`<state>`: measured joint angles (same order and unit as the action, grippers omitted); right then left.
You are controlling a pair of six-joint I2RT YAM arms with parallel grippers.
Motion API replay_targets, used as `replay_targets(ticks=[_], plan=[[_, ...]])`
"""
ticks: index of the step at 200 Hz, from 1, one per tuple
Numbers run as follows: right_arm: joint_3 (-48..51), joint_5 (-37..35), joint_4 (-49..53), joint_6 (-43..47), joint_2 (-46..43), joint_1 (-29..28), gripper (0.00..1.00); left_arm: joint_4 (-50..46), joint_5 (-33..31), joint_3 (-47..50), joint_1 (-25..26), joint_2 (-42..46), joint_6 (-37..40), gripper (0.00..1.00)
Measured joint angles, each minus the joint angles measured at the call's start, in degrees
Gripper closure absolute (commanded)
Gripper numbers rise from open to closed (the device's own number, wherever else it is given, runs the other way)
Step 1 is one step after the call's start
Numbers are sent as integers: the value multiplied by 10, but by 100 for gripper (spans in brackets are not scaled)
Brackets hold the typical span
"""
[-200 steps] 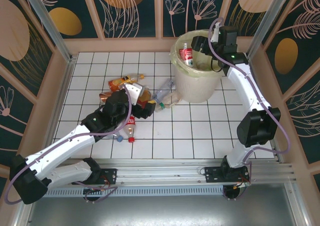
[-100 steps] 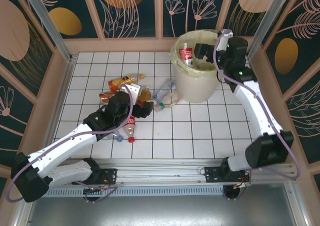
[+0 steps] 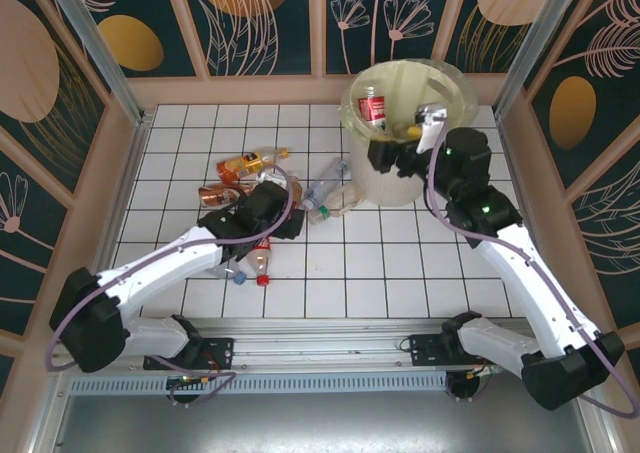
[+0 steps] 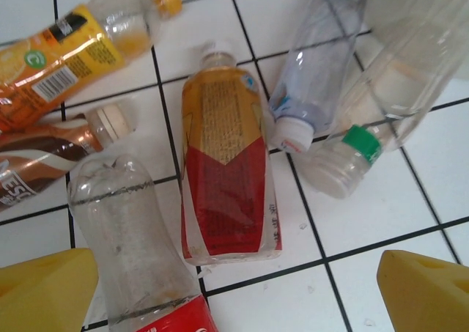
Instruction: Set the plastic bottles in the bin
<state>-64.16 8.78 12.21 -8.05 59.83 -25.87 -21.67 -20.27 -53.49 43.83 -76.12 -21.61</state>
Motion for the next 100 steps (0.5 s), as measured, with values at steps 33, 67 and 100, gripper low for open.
replay_targets(ticks=[33,67,100], plan=[[56,46,21,-43,-24,-48,3,-17,13,-37,-23,-77,-7,6],[123,73,25,-80,-50,-79,3,-30,28,-83,-48,-137,-8,13],[166,79,31,-104,-67,-87,3,-35,50,-113,-64,-188,-3,16]])
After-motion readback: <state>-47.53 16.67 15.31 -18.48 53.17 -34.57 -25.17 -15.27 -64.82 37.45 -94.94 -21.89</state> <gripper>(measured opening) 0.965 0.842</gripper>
